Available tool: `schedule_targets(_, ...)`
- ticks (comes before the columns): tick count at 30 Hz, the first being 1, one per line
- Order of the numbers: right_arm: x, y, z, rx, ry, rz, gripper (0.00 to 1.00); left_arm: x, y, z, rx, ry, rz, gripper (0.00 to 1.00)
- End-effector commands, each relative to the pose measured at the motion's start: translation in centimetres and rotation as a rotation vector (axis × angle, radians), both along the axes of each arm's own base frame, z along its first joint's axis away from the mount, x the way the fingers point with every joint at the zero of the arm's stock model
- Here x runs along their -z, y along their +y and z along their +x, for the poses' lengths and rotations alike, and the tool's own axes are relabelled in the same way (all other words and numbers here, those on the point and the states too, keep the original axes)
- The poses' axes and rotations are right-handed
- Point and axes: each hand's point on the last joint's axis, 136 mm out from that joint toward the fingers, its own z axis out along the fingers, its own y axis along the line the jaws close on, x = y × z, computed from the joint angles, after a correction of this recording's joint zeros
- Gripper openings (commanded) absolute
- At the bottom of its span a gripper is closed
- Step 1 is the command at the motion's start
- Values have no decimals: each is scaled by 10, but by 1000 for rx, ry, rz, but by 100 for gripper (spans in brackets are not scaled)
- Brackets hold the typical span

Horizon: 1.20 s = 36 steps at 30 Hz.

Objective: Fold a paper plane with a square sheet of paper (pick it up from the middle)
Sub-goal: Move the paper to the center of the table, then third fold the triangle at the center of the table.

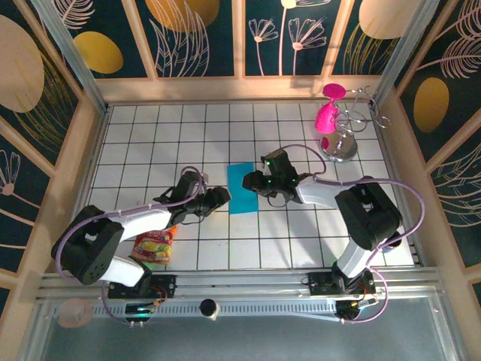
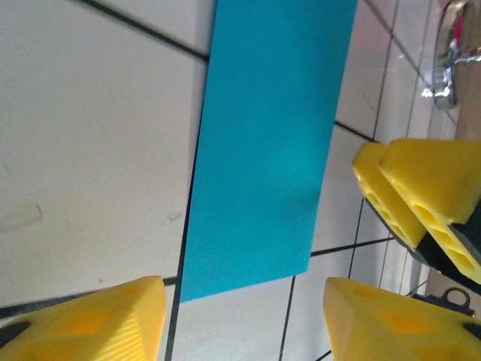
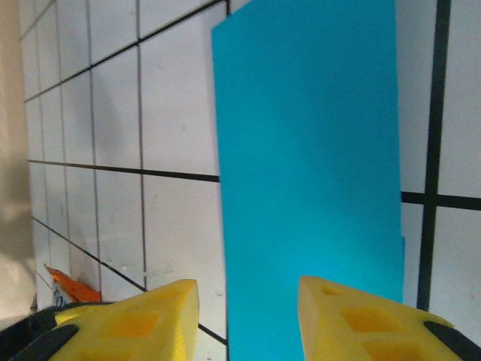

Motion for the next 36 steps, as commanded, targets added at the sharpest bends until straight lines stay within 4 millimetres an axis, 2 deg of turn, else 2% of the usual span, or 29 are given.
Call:
schedule_targets(1, 15, -3, 1, 33, 40, -6, 38, 8, -8, -6, 4, 52, -16, 54)
schedule_targets(7, 39, -10, -3, 59, 107, -32, 37, 17, -12, -9, 9, 82, -10, 48)
schedule_targets(15, 56, -20, -8, 93, 167, -49, 35, 22, -24, -10, 38, 112, -23, 39)
schedule_targets(18, 59, -21, -11, 92, 179, -48, 35, 23, -26, -9, 42, 113, -24, 37)
schedule_targets(24, 60, -22, -13, 88, 187, -41, 35, 11, -43, -1, 74, 89, -93, 31)
schedule_targets(29, 59, -24, -13, 89, 185, -35, 34, 8, -51, 17, 84, 58, -99, 30)
schedule_targets(32, 58, -26, -13, 92, 181, -35, 34, 9, -49, 28, 70, 45, -99, 30)
schedule_targets(33, 58, -26, -14, 91, 181, -34, 34, 17, -46, 30, 63, 60, -86, 30)
schedule_targets(36, 56, -28, -13, 95, 175, -32, 34, 21, -39, 36, 44, 62, -78, 30)
